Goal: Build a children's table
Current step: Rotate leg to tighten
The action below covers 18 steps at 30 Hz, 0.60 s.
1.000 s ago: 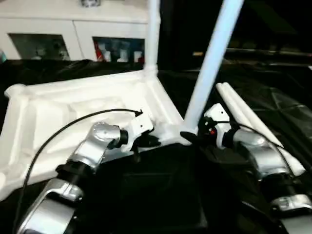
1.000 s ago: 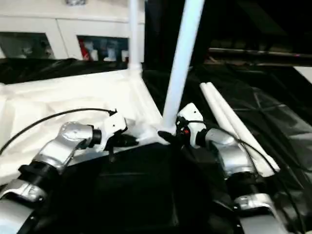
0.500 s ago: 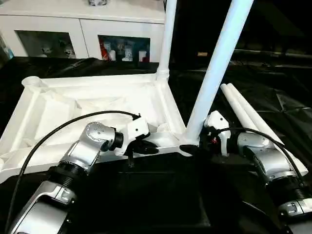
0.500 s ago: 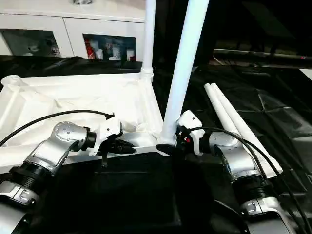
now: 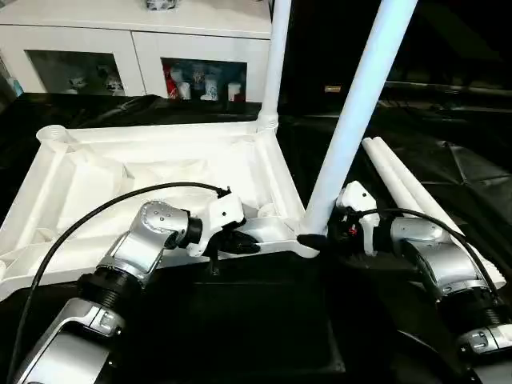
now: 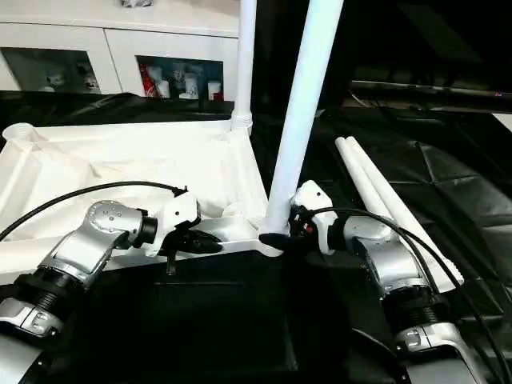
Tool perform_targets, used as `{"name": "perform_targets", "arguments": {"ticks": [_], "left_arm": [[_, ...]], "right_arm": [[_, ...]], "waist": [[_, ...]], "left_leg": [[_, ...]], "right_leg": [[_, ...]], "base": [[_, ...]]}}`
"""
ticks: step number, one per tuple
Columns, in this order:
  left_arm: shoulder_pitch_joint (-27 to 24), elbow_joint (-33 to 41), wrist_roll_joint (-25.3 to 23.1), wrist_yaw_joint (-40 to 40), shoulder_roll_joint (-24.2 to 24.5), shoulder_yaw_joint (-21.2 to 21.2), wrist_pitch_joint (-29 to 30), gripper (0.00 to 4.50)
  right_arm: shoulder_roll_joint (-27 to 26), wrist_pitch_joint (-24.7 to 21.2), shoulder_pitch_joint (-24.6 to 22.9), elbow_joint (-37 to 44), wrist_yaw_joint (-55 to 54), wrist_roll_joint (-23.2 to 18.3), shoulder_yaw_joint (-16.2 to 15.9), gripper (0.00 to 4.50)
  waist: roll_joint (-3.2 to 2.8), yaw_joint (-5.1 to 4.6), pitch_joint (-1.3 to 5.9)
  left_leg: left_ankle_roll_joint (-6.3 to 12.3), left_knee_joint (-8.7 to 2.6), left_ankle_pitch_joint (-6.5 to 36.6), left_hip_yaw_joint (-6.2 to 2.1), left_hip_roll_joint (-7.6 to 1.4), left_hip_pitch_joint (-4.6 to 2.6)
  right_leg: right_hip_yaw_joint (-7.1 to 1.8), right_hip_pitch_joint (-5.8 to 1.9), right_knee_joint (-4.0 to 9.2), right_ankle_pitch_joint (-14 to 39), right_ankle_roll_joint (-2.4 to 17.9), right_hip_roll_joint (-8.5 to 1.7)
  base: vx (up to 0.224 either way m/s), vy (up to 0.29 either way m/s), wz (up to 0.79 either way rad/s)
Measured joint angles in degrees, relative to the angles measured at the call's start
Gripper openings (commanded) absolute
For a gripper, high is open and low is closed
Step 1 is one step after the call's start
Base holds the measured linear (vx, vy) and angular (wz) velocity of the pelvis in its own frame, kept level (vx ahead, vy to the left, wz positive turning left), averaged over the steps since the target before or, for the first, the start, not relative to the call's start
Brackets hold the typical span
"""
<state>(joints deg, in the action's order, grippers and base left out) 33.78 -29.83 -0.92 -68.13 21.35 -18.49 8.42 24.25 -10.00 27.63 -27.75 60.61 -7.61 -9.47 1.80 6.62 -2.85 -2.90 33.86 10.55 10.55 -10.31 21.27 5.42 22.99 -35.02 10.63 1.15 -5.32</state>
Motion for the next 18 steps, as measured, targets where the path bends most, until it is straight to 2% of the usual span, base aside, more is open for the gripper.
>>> {"name": "perform_targets", "arguments": {"ticks": [7,10,18], "left_arm": [[-0.16,0.0,0.0,0.37,-0.06,0.09,0.13,0.0],[-0.15,-0.44,-0.31,2.85,-0.68,0.38,0.32,0.0],[5.09,-8.76,-3.25,20.52,-10.76,2.41,5.49,0.0]], "right_arm": [[-0.46,0.28,0.12,-0.56,-0.53,0.41,0.09,2.7],[-2.07,0.7,0.48,-2.34,-3.66,0.57,0.77,2.7],[-13.88,-1.26,4.4,-10.53,-33.03,1.75,8.23,2.69]], "waist": [[0.02,-0.03,0.01],[0.05,-0.16,0.03],[0.05,-0.75,0.04]], "left_leg": [[0.0,0.0,0.0,0.0,0.0,-0.08],[-0.01,0.0,0.0,0.0,0.0,-0.21],[-0.12,0.01,-0.06,-0.02,0.02,-0.32]], "right_leg": [[0.0,-0.08,-0.01,0.0,0.0,0.0],[-0.01,-0.21,-0.01,-0.01,0.01,0.0],[-0.03,-0.31,0.08,0.09,-0.25,-0.01]], "base": [[0.0,0.0,0.0],[0.0,0.0,0.0],[0.0,0.0,0.0]]}}
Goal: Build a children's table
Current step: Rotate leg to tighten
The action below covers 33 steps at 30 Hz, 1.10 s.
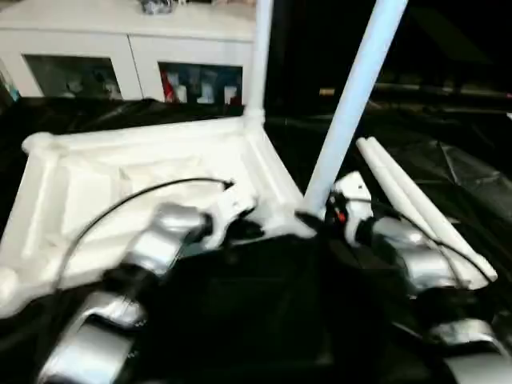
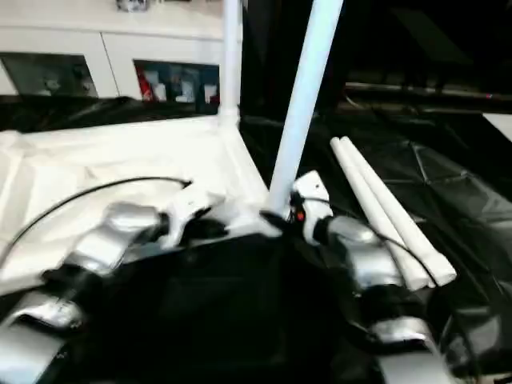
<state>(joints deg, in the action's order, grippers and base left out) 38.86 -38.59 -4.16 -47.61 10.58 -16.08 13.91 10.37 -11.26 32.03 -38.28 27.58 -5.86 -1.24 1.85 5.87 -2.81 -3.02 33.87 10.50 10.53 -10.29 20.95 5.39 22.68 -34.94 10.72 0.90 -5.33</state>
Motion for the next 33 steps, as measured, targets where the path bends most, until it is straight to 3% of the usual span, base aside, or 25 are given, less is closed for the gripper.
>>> {"name": "perform_targets", "arguments": {"ticks": [3,9,12,15,16,19,26,27,31,33], "left_arm": [[1.19,-1.88,-0.97,5.32,-3.43,0.07,0.97,0.0],[2.09,-4.01,-2.45,9.31,-6.26,-0.03,-0.16,0.0],[2.65,-5.14,-2.46,9.53,-6.41,-0.07,-1.06,0.0],[3.17,-6.1,-2.83,9.86,-6.64,-0.17,-2.29,0.0],[3.27,-6.25,-2.89,9.93,-6.64,-0.17,-2.58,0.0],[3.85,-7.41,-3.03,10.17,-6.91,-0.14,-3.63,0.0],[4.35,-8.43,-3.02,10.51,-7.33,0.28,-5.84,0.0],[4.46,-8.9,-2.74,10.59,-7.71,0.84,-6.38,0.29],[4.53,-7.49,2.49,10.48,-9.31,5.59,-10.48,0.65],[5.06,-3.92,4.68,10.49,-9.43,7.28,-10.38,0.73]], "right_arm": [[-3.47,-1.14,1.87,-1.99,-9.77,0.16,2.56,2.69],[-5.14,1.4,3.86,-5.69,-17.17,1.96,3.11,2.69],[-5.26,2.12,4.07,-6.27,-17.42,1.91,3.65,3.39],[-5.58,2.29,3.96,-7.21,-17.41,1.69,4.34,3.48],[-5.58,2.49,3.96,-7.34,-17.4,1.65,4.41,3.75],[-4.78,2.87,3.63,-6.69,-17.12,1.99,3.97,3.75],[0.14,1.51,-3.38,7.0,-10.54,2.25,1.41,3.75],[1.21,0.48,-4.6,9.84,-8.78,1.96,1.13,3.82],[5.88,-2.51,-9.04,18.84,-0.66,0.27,-0.52,3.85],[6.93,-3.87,-11.13,23.87,3.84,-2.22,-1.84,3.85]], "waist": [[-0.05,-0.03,0.03],[-0.32,0.02,0.18],[-0.35,0.13,0.2],[-0.42,0.37,0.15],[-0.46,0.4,0.13],[-0.5,0.58,0.11],[-1.09,0.79,-0.05],[-1.21,0.92,-0.07],[-1.2,1.12,-0.3],[-1.22,0.74,-0.3]], "left_leg": [[0.0,-0.01,0.0,0.0,0.01,-0.02],[0.0,-0.02,0.0,-0.01,0.02,0.03],[0.0,-0.1,0.0,-0.01,0.02,0.04],[0.0,-0.16,0.0,-0.01,0.02,0.13],[0.0,-0.17,0.0,0.0,0.02,0.17],[0.0,-0.21,0.0,0.0,0.02,0.21],[0.08,-0.22,-0.06,0.11,0.02,0.46],[0.1,-0.21,-0.06,0.11,0.02,0.5],[0.25,-0.01,-0.16,0.07,-0.1,0.93],[0.31,0.1,-0.17,0.09,-0.1,1.06]], "right_leg": [[-0.01,-0.06,-0.01,-0.01,-0.02,-0.01],[-0.01,-0.09,0.01,-0.02,-0.05,-0.02],[0.0,-0.08,0.0,-0.04,-0.08,-0.02],[0.0,0.02,0.0,-0.05,-0.08,-0.02],[0.0,0.08,0.0,-0.05,-0.08,-0.02],[0.0,0.13,-0.01,-0.1,-0.13,-0.02],[-0.12,0.26,0.01,-0.16,-0.22,-0.03],[-0.11,0.26,0.03,-0.15,-0.24,-0.03],[0.04,0.43,0.07,-0.11,-0.29,-0.04],[0.02,0.5,0.08,-0.11,-0.28,-0.04]], "base": [[0.0,0.0,0.0],[0.0,0.0,0.0],[0.0,0.0,0.0],[0.0,0.0,0.0],[0.0,0.0,0.0],[0.0,0.0,0.0],[0.0,0.0,0.0],[0.0,0.0,0.0],[0.0,0.0,0.0],[0.0,0.0,0.0]]}}
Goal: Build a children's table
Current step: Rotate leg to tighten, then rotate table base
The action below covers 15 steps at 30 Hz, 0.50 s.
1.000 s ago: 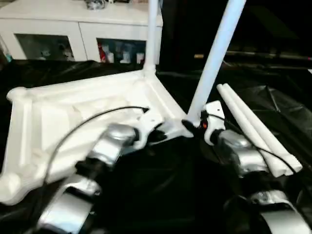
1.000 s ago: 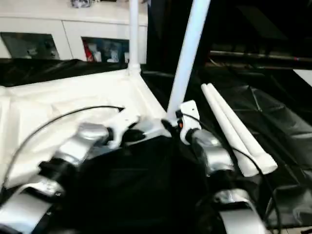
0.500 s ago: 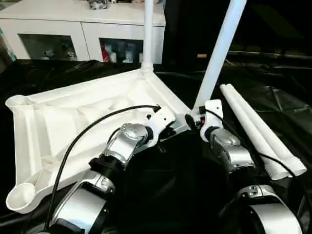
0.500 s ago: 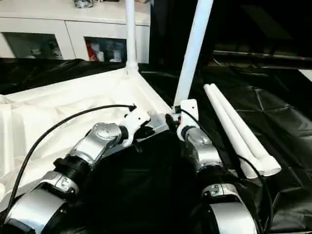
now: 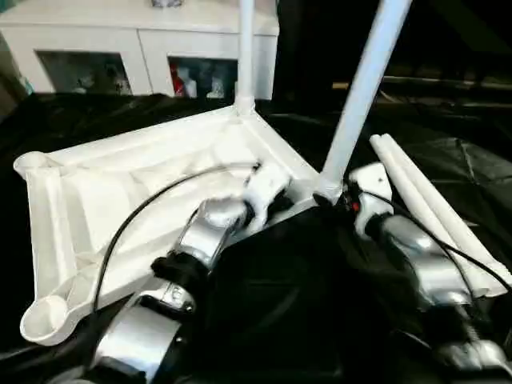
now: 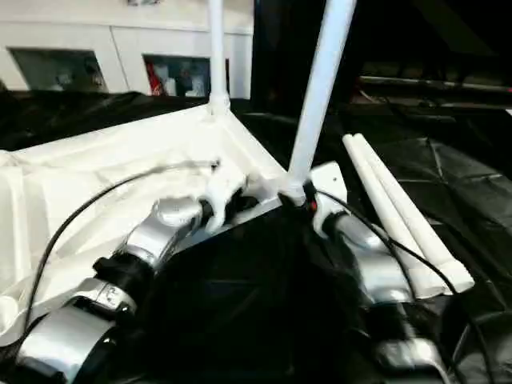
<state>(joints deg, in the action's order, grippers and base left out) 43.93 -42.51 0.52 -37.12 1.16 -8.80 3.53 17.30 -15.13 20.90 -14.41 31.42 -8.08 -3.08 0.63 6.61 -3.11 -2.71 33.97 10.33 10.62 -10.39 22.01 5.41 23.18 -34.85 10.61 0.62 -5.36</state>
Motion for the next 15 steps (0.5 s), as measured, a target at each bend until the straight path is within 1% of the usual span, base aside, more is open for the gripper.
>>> {"name": "perform_targets", "arguments": {"ticks": [3,4,5,6,7,9,10,12,15], "left_arm": [[0.67,4.5,1.77,1.01,2.09,2.56,1.39,1.1],[0.72,5.36,2.03,1.38,3.01,3.43,1.76,1.1],[0.65,6.67,1.95,2.43,4.63,4.17,3.01,1.33],[0.57,7.42,1.82,3.3,5.92,4.76,3.95,1.46],[0.46,8.02,1.41,4.27,7.23,5.27,4.68,1.46],[-0.08,8.9,-0.36,6.6,10.76,6.39,6.21,1.65],[-0.49,9.22,-1.04,7.56,12.07,6.86,6.56,1.65],[-1.17,9.29,-2.92,9.44,14.94,7.74,7.12,1.86],[-2.25,9.37,-5.32,11.89,19.59,9.02,7.77,1.86]], "right_arm": [[1.56,-1.02,-1.75,5.06,4.4,-2.84,-1.37,3.85],[1.66,-1.05,-1.9,5.61,4.96,-3.18,-1.39,3.85],[1.67,-1.12,-1.88,5.81,5.26,-3.28,-1.56,3.85],[1.61,-1.15,-1.93,5.8,5.32,-3.28,-1.93,3.85],[1.45,-1.27,-2.03,5.71,5.32,-3.21,-2.15,3.85],[1.17,-2.03,-2.16,5.29,5.25,-2.57,-3.17,3.85],[1.12,-2.38,-2.32,5.22,5.29,-2.21,-3.46,3.85],[1.13,-3.3,-2.66,5.37,5.55,-1.83,-4.28,3.85],[1.49,-5.32,-3.47,6.8,6.47,-1.5,-5.17,3.85]], "waist": [[0.0,-0.72,-0.01],[0.0,-0.87,0.0],[0.0,-1.02,-0.01],[0.0,-1.15,-0.01],[0.01,-1.19,-0.01],[0.02,-1.34,-0.02],[0.06,-1.3,-0.04],[0.21,-1.24,-0.13],[0.27,-1.11,-0.16]], "left_leg": [[0.09,0.0,-0.03,0.01,-0.02,-0.04],[0.02,0.0,0.01,0.01,-0.05,-0.08],[-0.03,0.0,0.03,0.0,-0.08,-0.09],[-0.04,-0.01,0.03,0.0,-0.11,-0.1],[-0.05,-0.01,0.03,0.0,-0.11,-0.09],[-0.06,-0.01,0.02,-0.01,-0.12,-0.09],[-0.06,-0.01,0.02,-0.01,-0.11,-0.06],[-0.07,0.0,0.02,-0.01,-0.12,-0.04],[-0.07,0.02,0.02,-0.01,-0.11,0.02]], "right_leg": [[0.0,0.02,0.0,0.0,0.0,0.02],[0.0,-0.01,-0.02,0.0,0.0,0.05],[0.01,0.0,-0.03,0.0,0.0,0.07],[0.03,0.0,-0.05,0.0,0.0,0.09],[0.03,0.0,-0.06,0.0,0.0,0.09],[0.03,0.0,-0.08,0.0,0.0,0.09],[0.03,0.0,-0.07,0.0,0.0,0.09],[0.03,0.0,-0.06,0.0,-0.01,0.09],[0.02,0.0,-0.02,0.02,-0.04,0.08]], "base": [[0.0,0.0,0.0],[0.0,0.0,0.0],[0.0,0.0,0.0],[0.0,0.0,0.0],[0.0,0.0,0.0],[0.0,0.0,0.0],[0.0,0.0,0.0],[0.0,0.0,0.0],[0.0,0.0,0.0]]}}
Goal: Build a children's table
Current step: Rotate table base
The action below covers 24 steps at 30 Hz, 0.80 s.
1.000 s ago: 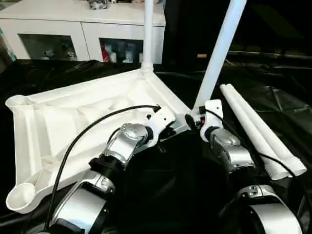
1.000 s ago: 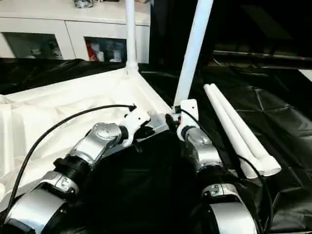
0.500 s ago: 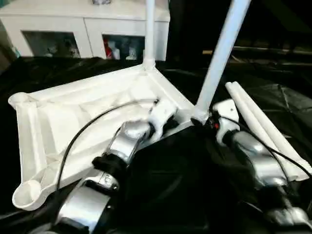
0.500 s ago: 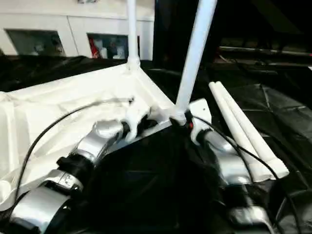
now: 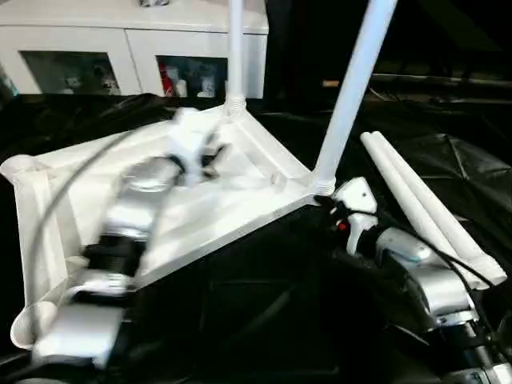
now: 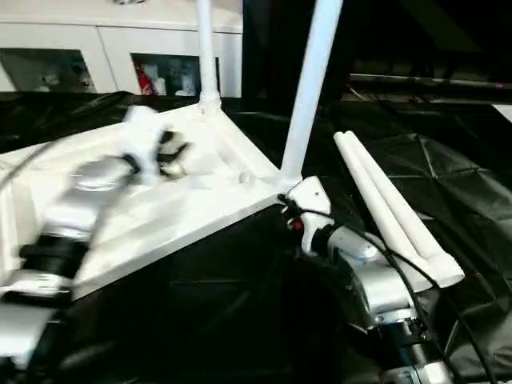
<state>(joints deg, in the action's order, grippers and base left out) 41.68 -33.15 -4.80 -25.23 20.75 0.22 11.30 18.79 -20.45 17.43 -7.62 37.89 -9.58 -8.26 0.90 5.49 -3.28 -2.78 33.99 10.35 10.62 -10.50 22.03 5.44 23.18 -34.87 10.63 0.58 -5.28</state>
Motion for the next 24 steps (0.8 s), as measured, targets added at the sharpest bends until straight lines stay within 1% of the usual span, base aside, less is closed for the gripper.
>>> {"name": "perform_targets", "arguments": {"ticks": [1,5,6,8,11,15,19,24], "left_arm": [[-0.36,-0.09,-0.71,0.88,1.42,0.06,0.08,1.86],[-0.62,-5.08,-4.13,4.9,7.08,-0.16,0.02,1.86],[-0.61,-6.24,-5.19,6.0,8.24,-0.97,0.06,1.86],[-0.61,-9.08,-7.52,8.3,11.11,-2.16,1.12,1.86],[-0.66,-10.74,-10.25,9.64,13.67,-2.63,2.86,1.86],[-1.34,-10.94,-12.35,9.78,15.42,-3.26,4.07,1.86],[-2.32,-11.09,-11.96,8.62,15.57,-4.08,4.61,1.86],[-3.96,-10.99,-11.43,0.69,15.68,-6.62,5.23,1.86]], "right_arm": [[0.17,-0.48,-0.03,0.5,0.09,-0.02,-0.21,3.85],[1.65,-0.94,-0.23,0.76,-0.51,0.21,-0.13,3.85],[1.69,-1.37,-0.17,0.66,-1.03,0.65,-0.15,3.85],[1.75,-1.88,-0.27,0.44,-2.5,1.37,-0.12,3.85],[1.66,-2.71,-0.48,0.03,-3.81,2.69,-0.14,3.85],[1.37,-3.37,-1.22,0.01,-4.79,3.29,-0.36,3.85],[0.1,-3.28,-0.92,-1.06,-6.46,3.7,-0.47,3.85],[-2.59,-2.31,2.22,-7.64,-9.97,5.64,-0.52,3.85]], "waist": [[0.0,0.02,0.0],[0.04,0.38,0.0],[0.04,0.46,0.0],[0.04,0.44,0.0],[0.04,0.57,0.0],[0.04,0.95,0.0],[0.07,0.96,0.01],[0.1,0.89,0.03]], "left_leg": [[0.0,0.0,0.0,0.0,0.0,0.0],[0.0,0.0,0.0,0.0,0.0,0.0],[-0.01,0.01,0.0,0.0,0.0,-0.02],[-0.02,0.02,-0.01,-0.01,0.0,-0.05],[-0.05,0.02,-0.02,-0.01,0.0,-0.05],[-0.06,0.02,-0.03,-0.02,0.0,-0.06],[-0.11,0.03,-0.06,-0.02,0.0,-0.07],[-0.17,0.03,-0.09,-0.05,-0.01,-0.11]], "right_leg": [[-0.01,0.0,0.01,0.0,0.0,0.0],[-0.01,0.0,0.01,0.01,0.0,0.0],[-0.01,0.0,-0.01,0.0,0.0,0.0],[-0.01,0.0,-0.05,0.0,0.0,0.0],[-0.01,-0.01,-0.06,0.0,0.0,0.0],[-0.01,-0.02,-0.06,0.0,0.0,0.0],[-0.01,-0.02,-0.1,-0.01,0.01,0.0],[-0.01,-0.02,-0.16,-0.03,0.05,0.0]], "base": [[0.0,0.0,0.0],[0.0,0.0,0.0],[0.0,0.0,0.0],[0.0,0.0,0.0],[0.0,0.0,0.0],[0.0,0.0,0.0],[0.0,0.0,0.0],[0.0,0.0,0.0]]}}
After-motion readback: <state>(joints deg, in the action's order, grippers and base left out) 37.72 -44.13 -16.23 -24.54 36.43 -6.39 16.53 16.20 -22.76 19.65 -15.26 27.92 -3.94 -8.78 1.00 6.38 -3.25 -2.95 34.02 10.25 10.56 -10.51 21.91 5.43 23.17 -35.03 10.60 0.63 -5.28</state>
